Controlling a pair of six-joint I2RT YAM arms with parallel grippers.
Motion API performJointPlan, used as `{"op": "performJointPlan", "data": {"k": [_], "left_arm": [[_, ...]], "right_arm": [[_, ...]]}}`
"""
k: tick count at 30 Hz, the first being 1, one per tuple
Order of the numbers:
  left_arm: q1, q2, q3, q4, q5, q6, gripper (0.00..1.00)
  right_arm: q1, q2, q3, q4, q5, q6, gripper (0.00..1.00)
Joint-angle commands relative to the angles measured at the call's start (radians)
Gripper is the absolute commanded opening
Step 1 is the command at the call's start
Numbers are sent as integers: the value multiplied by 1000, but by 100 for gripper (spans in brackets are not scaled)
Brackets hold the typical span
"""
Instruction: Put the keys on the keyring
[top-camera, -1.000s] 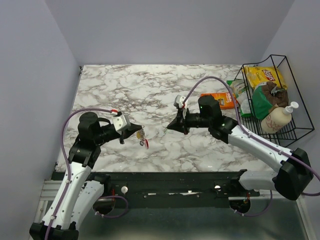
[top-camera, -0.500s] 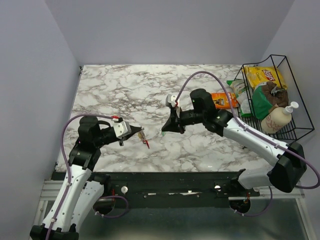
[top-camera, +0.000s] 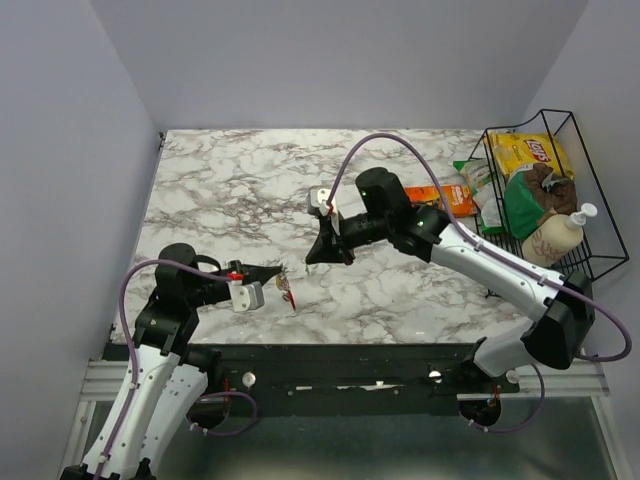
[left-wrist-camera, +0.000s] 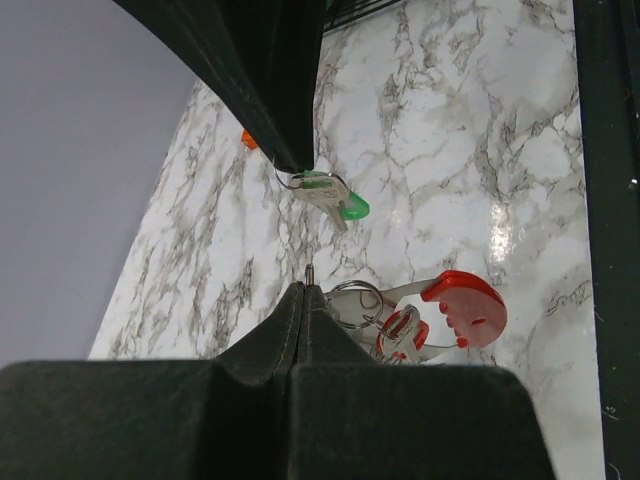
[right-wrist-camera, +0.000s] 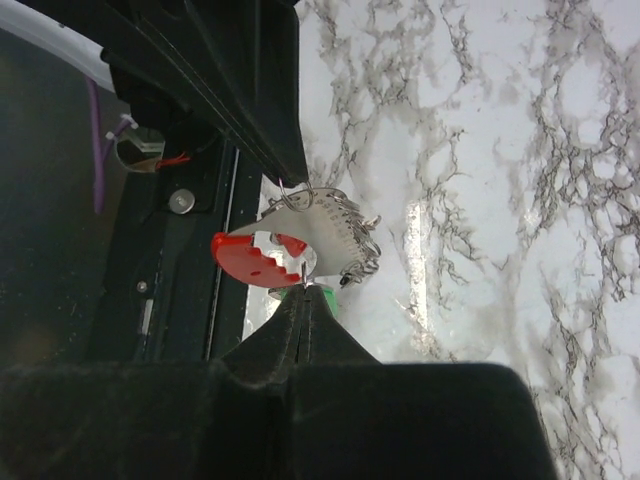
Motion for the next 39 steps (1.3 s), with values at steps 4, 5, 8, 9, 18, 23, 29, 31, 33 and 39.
{"op": "performJointPlan", "data": {"k": [4,5,8,9,18,23,29,31,33,39], "left_arm": [[-10,-12,5,14,39,33,0],[-7,-11,2,25,36,11,0],[-9,-11,-7,48,34,-29,0],[-9,-14,-7,64,34,-38,0],[-9,-8,-10,104,36,-118,0],[-10,-3,-9,109,36,-148,0],[-10,-1,-9,100,30,-153,0],[-10,-3,-9,95,27,-150,0],[-9,-4,-9,95,25,-150,0],[-9,-3,-7,95,33,-150,0]], "right_arm": [[50,45,69,-70,-20,-30,1],[56,47,72,-70,-24,-29,1],[73,59,84,-65,-24,-27,1],[77,62,89,-62,-23,-26,1],[107,91,109,-38,17,-6,1],[116,92,115,-16,68,19,1],[120,79,113,10,114,42,1],[119,75,110,16,125,46,1],[122,64,103,33,149,53,1],[122,55,84,62,183,68,1]]}}
